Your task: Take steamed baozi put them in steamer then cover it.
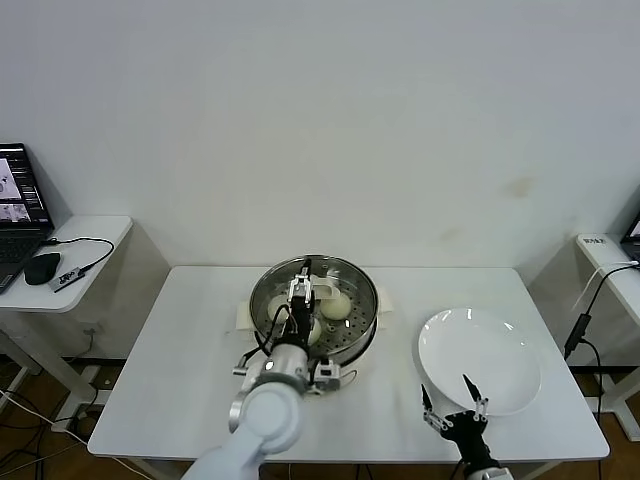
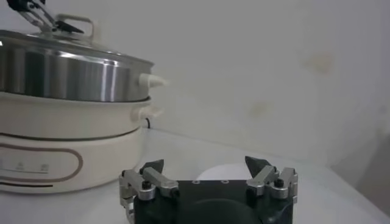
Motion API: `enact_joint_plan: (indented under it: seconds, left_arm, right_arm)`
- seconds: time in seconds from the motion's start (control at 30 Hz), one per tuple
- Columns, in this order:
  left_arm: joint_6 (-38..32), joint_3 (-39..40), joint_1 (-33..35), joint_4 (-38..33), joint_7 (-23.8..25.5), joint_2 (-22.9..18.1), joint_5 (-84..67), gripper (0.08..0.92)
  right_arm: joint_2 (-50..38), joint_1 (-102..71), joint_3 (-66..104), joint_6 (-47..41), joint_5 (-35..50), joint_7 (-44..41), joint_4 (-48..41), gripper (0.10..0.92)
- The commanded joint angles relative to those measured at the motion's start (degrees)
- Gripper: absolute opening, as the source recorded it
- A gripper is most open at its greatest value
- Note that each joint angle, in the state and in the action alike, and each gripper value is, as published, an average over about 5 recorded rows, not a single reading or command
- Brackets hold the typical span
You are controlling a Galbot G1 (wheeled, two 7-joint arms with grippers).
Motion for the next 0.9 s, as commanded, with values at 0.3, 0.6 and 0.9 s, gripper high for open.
enact_joint_plan:
  seconds: [0.3, 0.6, 0.9]
  left_arm:
    - [-22.2, -32.0, 33.2, -21.4, -33.0, 1.6, -74.9, 0.823]
    - [-29.3, -47.4, 48.0, -19.0, -34.5, 2.0, -96.8, 0.823]
    - [-28.8, -42.4, 50.8, -15.4, -32.5, -0.3, -96.1, 0.823]
  right_arm:
    - [-4.8, -1.9, 0.2, 1.2, 2.3, 0.0, 0.7, 0.823]
    - [-5.6, -2.6, -0.6, 0.3, 1.7, 0.0, 1.2, 0.823]
    - [-10.7, -7.0, -0.8, -0.7, 5.0, 0.5, 3.9, 0.823]
